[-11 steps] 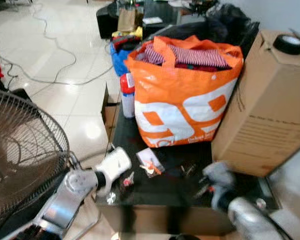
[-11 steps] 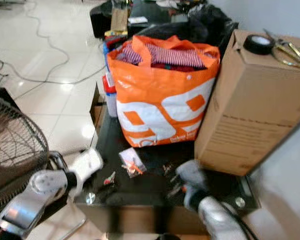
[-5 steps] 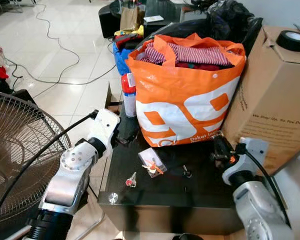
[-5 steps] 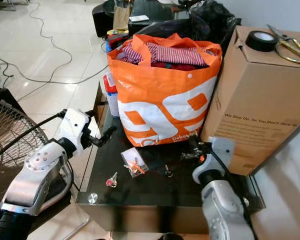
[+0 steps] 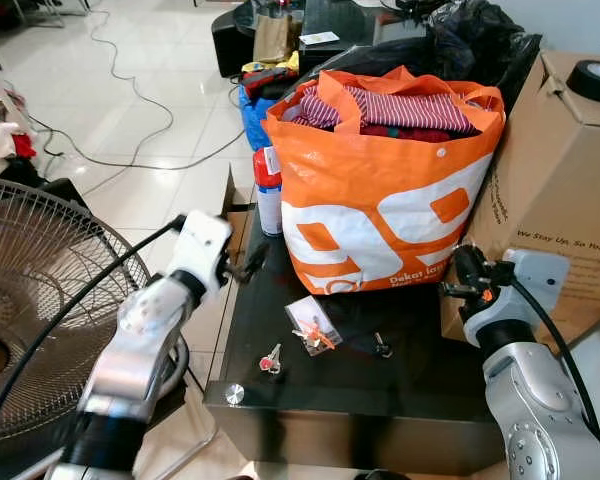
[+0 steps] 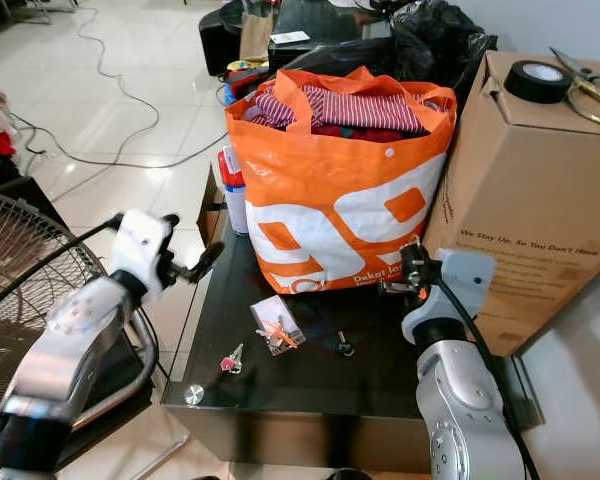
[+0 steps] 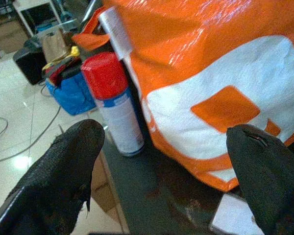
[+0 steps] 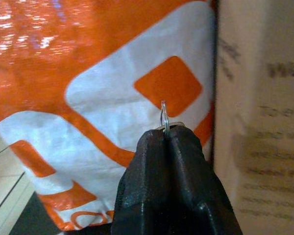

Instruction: Hang keys on a hook

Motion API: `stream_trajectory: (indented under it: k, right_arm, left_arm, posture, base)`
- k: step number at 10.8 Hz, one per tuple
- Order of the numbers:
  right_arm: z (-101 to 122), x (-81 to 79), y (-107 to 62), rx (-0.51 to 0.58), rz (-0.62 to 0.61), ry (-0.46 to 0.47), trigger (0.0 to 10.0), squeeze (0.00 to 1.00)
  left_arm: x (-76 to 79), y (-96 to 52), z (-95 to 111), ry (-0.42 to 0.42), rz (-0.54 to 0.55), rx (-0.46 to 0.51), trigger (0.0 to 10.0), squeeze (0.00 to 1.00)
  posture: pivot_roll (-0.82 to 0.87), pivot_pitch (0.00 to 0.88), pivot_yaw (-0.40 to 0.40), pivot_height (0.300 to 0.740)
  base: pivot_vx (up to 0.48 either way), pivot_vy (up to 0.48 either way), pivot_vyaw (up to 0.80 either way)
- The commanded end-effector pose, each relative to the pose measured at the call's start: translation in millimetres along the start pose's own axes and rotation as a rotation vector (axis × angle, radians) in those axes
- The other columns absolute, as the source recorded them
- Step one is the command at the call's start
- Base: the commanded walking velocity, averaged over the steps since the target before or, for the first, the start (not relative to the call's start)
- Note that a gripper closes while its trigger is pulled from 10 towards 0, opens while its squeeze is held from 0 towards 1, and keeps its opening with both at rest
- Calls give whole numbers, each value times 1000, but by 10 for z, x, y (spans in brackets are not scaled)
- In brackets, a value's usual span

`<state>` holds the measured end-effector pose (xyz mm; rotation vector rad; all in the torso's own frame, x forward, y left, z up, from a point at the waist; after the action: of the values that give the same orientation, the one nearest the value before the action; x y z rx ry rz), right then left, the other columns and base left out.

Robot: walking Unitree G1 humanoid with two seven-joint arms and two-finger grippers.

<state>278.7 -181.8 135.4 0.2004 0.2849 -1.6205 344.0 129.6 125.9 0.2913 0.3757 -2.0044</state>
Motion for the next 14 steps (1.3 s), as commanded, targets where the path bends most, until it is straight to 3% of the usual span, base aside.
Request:
stream_trajectory:
  k: [1,3,5,6,8,9,10,11,12,14]
  right_arm:
    - [0,44,19,-7,-31,8,0,0]
    - [-51,44,50,-23,-53,28,0,0]
    - [-42,40,65,-10,-54,-20,118,0]
    - [-37,35,70,-2,-51,-55,1216,114]
    - [-38,19,86,-7,-36,-41,1412,196]
    - [-114,-31,122,-59,-7,-4,2745,82]
    - [-53,-35,151,4,-43,6,7020,0]
    - [-97,-7,152,-28,-66,43,10000,0]
    - [-125,-21,143,-55,-49,68,10000,0]
    - [-160,-32,136,-79,-44,27,10000,0]
  left_arm:
    - [8,37,15,14,1,3,10000,0]
    - [40,45,11,20,3,4,10000,0]
    - [75,-8,-24,12,14,-5,10000,0]
    - [89,-59,-71,7,18,-15,10000,0]
    - [101,-72,-82,3,31,-20,10000,0]
    - [94,-86,-57,-7,45,-14,10000,0]
    - [82,-100,-56,-14,56,-15,10000,0]
    - [74,-100,-52,-8,62,-16,10000,0]
    - [55,-93,-49,-2,71,-18,10000,0]
    - [61,-66,-28,2,69,-16,10000,0]
  posture:
    - [-108,0,89,740]
    - [-94,0,66,740]
    - [-78,0,42,740]
    - [-75,0,32,740]
    - [-63,0,13,740]
    - [-47,0,-4,740]
    - [-44,0,-4,740]
    - [-42,0,-5,740]
    - [-42,0,-4,740]
    - [-53,0,8,740]
  base:
    - [0,0,0]
    - [0,0,0]
    - [0,0,0]
    - [0,0,0]
    - [0,0,0]
    - [0,0,0]
    - [0,0,0]
    - [0,0,0]
    - [0,0,0]
    - [0,0,0]
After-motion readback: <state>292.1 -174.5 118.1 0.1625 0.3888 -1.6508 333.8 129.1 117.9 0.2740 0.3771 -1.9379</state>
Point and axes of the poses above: a point about 5 cm out from each wrist's last joint towards the gripper, its own y axis pointing out of the wrist towards the gripper, its own z axis along the axis of the wrist's last joint, x = y × z, the point moved 5 cm from there along y, pointing out of the wrist towards the gripper, and after that the axes turned 9 degrees about y, right-handed, at the moved point
